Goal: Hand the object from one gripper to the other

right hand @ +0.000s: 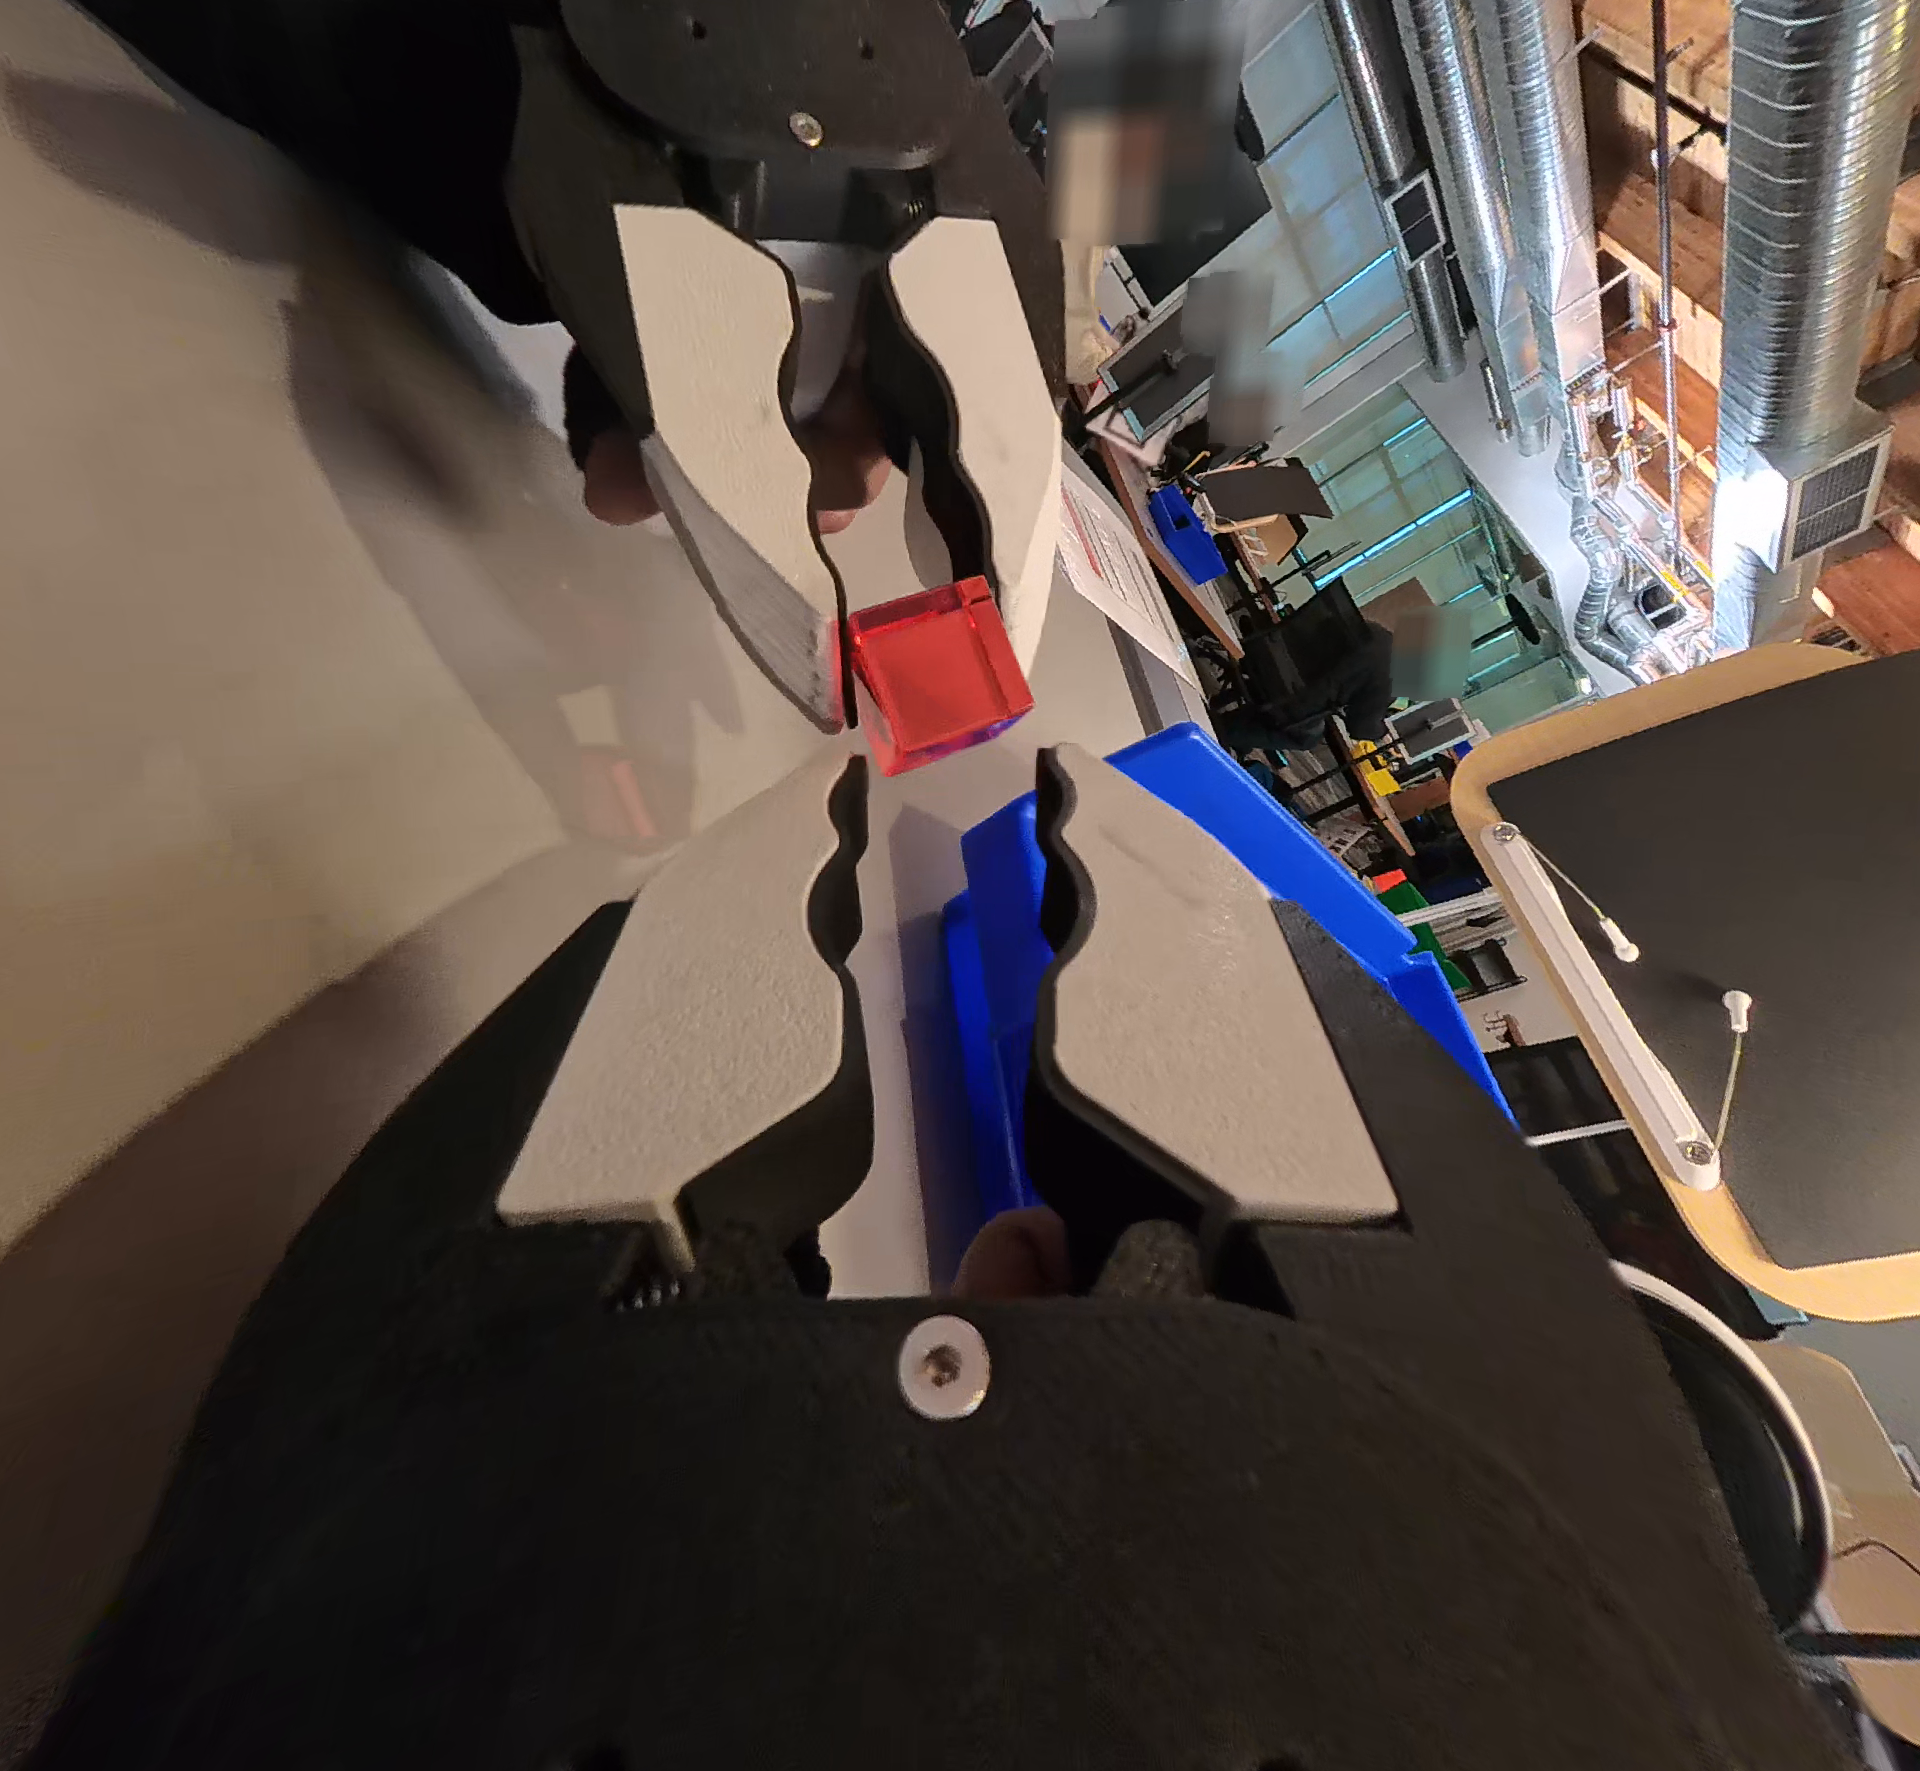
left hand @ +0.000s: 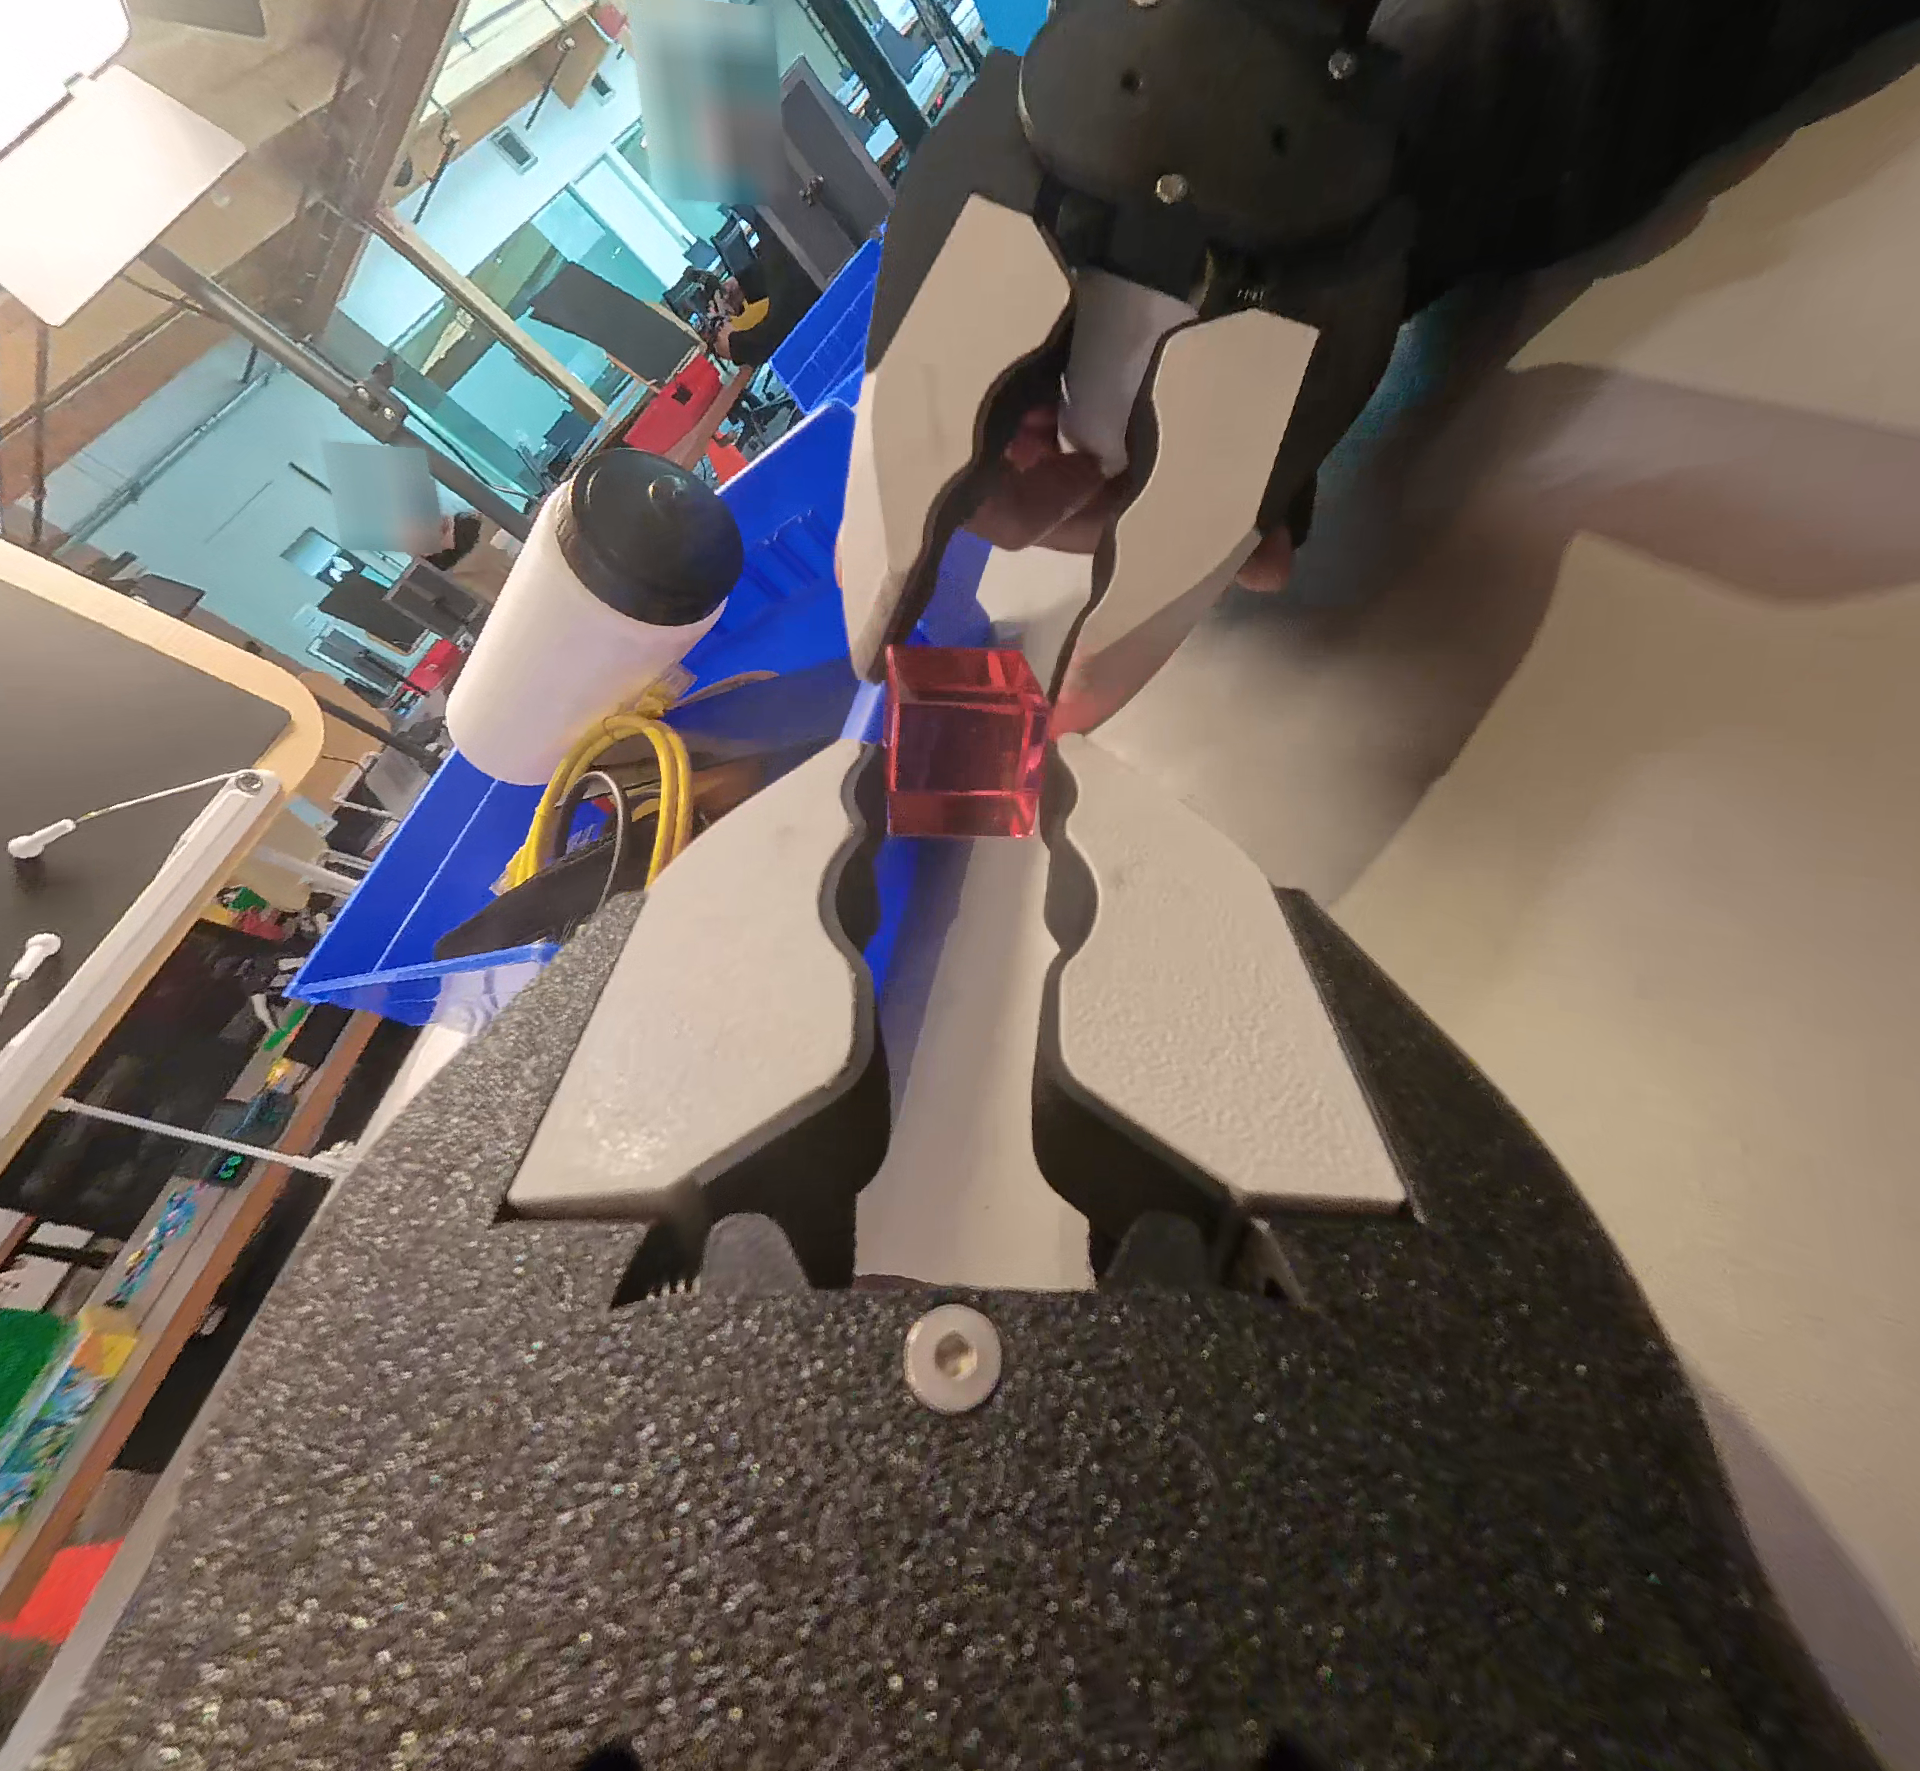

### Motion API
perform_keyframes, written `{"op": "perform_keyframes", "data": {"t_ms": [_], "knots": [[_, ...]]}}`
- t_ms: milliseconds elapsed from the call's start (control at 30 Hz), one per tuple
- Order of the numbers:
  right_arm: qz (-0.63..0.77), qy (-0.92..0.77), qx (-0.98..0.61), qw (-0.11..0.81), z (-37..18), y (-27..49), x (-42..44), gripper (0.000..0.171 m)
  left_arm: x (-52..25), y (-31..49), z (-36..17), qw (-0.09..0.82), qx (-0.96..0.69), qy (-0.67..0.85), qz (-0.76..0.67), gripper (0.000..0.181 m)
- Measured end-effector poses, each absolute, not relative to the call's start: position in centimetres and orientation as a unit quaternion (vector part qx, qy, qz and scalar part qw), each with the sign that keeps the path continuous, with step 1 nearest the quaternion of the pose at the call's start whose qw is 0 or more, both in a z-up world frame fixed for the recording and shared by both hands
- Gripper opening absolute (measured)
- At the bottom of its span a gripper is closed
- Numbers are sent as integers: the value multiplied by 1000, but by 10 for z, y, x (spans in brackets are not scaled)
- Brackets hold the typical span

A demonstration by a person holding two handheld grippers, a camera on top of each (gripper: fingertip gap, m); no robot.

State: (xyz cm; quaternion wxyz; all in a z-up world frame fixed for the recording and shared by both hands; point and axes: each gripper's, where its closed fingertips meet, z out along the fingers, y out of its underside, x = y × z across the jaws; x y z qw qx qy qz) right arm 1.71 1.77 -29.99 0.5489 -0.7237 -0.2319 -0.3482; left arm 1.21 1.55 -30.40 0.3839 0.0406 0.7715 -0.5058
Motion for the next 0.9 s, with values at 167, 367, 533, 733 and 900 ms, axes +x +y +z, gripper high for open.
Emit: {"op": "perform_keyframes", "data": {"t_ms": [167,367,533,733,900], "knots": [[-363,-265,-725,522,-306,17,13,40,13,14,-314,403,61,786,-466,29],[-399,-290,-724,481,-315,19,13,27,11,12,-318,438,95,782,-433,30],[-473,-275,-692,471,-299,17,25,26,15,14,-305,352,-5,783,-513,46],[-580,-270,-630,441,-279,13,33,26,18,16,-277,140,-173,721,-656,62],[-615,-296,-600,417,-279,19,25,26,18,8,-283,161,-182,724,-645,44]]}}
